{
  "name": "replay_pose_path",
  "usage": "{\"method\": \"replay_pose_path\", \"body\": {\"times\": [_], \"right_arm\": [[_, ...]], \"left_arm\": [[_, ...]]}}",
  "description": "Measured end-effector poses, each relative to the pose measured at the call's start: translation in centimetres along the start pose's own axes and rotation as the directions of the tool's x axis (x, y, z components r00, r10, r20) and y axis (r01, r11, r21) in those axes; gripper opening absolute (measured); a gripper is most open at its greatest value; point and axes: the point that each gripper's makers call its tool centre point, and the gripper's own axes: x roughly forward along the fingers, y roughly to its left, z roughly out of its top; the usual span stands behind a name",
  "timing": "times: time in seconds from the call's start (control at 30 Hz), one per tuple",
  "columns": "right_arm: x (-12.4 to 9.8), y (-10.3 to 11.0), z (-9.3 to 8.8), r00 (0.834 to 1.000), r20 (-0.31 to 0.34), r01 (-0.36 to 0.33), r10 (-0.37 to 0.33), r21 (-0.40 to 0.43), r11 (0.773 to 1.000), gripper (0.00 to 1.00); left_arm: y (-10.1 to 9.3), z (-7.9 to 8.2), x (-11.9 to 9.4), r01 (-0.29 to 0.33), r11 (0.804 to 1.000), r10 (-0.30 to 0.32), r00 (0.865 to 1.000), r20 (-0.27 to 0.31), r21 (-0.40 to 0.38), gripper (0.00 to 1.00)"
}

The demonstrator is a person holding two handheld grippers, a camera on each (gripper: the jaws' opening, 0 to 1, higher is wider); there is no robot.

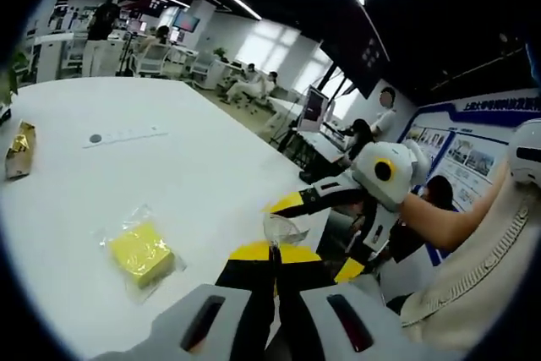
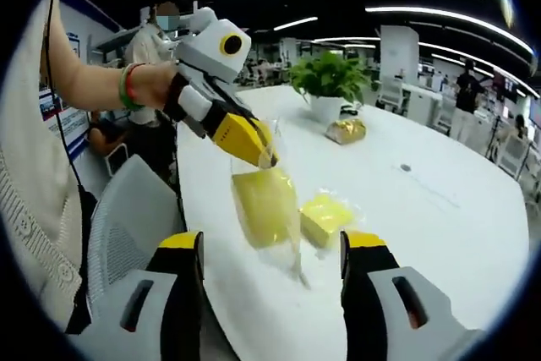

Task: Compare the silicone blocks by pressing each to a similar depth, holding the contact briefly, and releasing to observe deformation and rebound differences across the visible hardness samples.

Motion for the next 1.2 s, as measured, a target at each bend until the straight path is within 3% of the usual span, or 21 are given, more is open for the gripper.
{"method": "replay_pose_path", "body": {"times": [0.07, 0.2, 0.3, 0.47, 0.73, 0.8, 0.9, 0.97, 1.2], "right_arm": [[-1.6, -0.5, -1.0, 0.998, 0.001, 0.069, -0.069, 0.032, 0.997, 0.62], [-5.0, -1.7, -2.7, 0.977, 0.011, 0.210, -0.214, 0.149, 0.966, 0.64], [-7.1, -2.3, -4.9, 0.960, -0.049, 0.280, -0.276, 0.188, 0.941, 0.63], [-9.1, -2.6, -7.1, 0.952, -0.079, 0.305, -0.294, 0.230, 0.924, 0.64], [-10.0, -4.1, -8.0, 0.946, -0.107, 0.323, -0.306, 0.260, 0.910, 0.64], [-9.8, -4.5, -8.2, 0.947, -0.115, 0.321, -0.301, 0.260, 0.911, 0.63], [-9.2, -5.0, -8.7, 0.949, -0.130, 0.313, -0.288, 0.260, 0.914, 0.64], [-8.7, -5.3, -9.0, 0.952, -0.127, 0.304, -0.279, 0.271, 0.913, 0.64], [-7.5, -6.1, -9.7, 0.952, -0.148, 0.300, -0.267, 0.299, 0.906, 0.63]], "left_arm": [[0.2, 0.0, 1.0, -0.010, 1.000, 0.010, 1.000, 0.006, -0.012, 0.00], [0.5, -0.1, 3.6, -0.019, 0.999, 0.020, 1.000, 0.024, -0.050, 0.00], [0.8, 0.3, 5.8, -0.012, 0.995, 0.016, 0.999, 0.048, -0.098, 0.00], [1.3, 1.2, 10.0, 0.004, 0.988, 0.008, 0.997, 0.083, -0.152, 0.00], [3.0, 2.2, 15.2, 0.012, 0.973, 0.013, 0.994, 0.110, -0.229, 0.00], [4.1, 2.2, 16.1, 0.003, 0.962, 0.028, 0.994, 0.109, -0.274, 0.00], [6.5, 1.9, 16.9, -0.045, 0.962, 0.073, 0.993, 0.093, -0.269, 0.00], [8.3, 2.3, 17.1, -0.061, 0.944, 0.098, 0.990, 0.099, -0.325, 0.00], [13.3, 2.0, 17.9, -0.133, 0.932, 0.164, 0.984, 0.067, -0.338, 0.00]]}}
